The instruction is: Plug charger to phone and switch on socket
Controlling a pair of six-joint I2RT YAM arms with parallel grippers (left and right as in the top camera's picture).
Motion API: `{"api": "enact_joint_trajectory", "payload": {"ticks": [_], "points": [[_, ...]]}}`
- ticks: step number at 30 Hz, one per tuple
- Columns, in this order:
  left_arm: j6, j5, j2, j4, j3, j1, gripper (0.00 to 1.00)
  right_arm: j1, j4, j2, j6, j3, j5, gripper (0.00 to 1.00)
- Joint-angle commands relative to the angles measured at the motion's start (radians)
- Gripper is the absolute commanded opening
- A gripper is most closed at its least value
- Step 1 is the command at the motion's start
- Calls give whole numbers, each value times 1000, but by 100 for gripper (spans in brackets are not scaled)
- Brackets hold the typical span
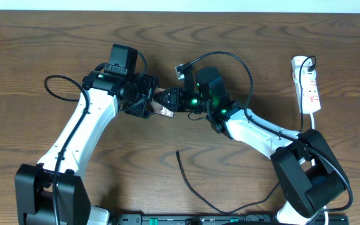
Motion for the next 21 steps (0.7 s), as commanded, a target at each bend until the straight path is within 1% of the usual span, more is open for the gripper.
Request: {"api": "enact_joint_trajectory", "payload": {"ticks": [1, 9, 16, 17, 18, 21], "points": [[-9, 28, -19, 2, 3, -11, 7, 27, 21, 3, 1, 13, -53, 10], [-9, 28, -19, 2, 3, -11, 8, 27, 21, 3, 1, 13, -53, 9], [-9, 27, -19, 1, 3, -11, 9, 26, 21, 3, 1, 13, -53, 1], [-9, 27, -19, 1, 3, -11, 13, 26, 21, 3, 1, 13, -54, 1], [-8, 27, -19, 1, 3, -11, 14, 26, 21, 3, 1, 13, -55, 1], [-8, 27, -19, 1, 3, -11, 15, 24, 21, 3, 1, 13, -61, 1]]}}
